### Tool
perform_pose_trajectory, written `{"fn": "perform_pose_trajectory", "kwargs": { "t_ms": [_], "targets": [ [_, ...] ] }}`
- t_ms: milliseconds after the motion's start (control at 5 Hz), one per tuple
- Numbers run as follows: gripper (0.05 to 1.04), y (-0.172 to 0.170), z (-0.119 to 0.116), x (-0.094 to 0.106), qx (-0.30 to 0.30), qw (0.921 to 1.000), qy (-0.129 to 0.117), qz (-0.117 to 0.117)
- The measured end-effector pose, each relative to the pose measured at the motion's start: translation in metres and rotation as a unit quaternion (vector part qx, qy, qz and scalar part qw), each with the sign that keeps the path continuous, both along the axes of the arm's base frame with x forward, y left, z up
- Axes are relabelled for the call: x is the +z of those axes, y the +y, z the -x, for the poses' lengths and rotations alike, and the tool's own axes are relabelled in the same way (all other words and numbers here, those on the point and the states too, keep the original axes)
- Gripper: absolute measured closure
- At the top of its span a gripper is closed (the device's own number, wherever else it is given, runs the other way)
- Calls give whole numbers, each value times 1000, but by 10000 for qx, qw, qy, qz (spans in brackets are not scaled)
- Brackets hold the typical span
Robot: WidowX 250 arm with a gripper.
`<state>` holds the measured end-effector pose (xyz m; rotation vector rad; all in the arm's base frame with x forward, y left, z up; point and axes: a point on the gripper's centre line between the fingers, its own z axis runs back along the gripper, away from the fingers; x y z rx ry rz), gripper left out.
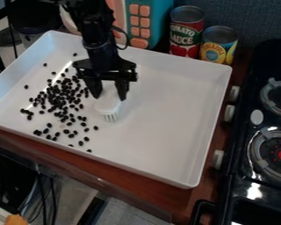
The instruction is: Sweep into pile
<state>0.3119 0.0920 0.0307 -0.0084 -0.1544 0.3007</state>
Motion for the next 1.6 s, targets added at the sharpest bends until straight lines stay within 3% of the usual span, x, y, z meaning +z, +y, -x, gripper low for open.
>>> {"fn": "perform_pose_trajectory", "kwargs": {
  "t_ms": [600,1200,1600],
  "targets": [
    [376,40,33,1,573,9982,102,-114],
    [376,73,28,2,949,9952,35,-251],
    [376,92,29,1,884,9949,174,-458]
  ]
}}
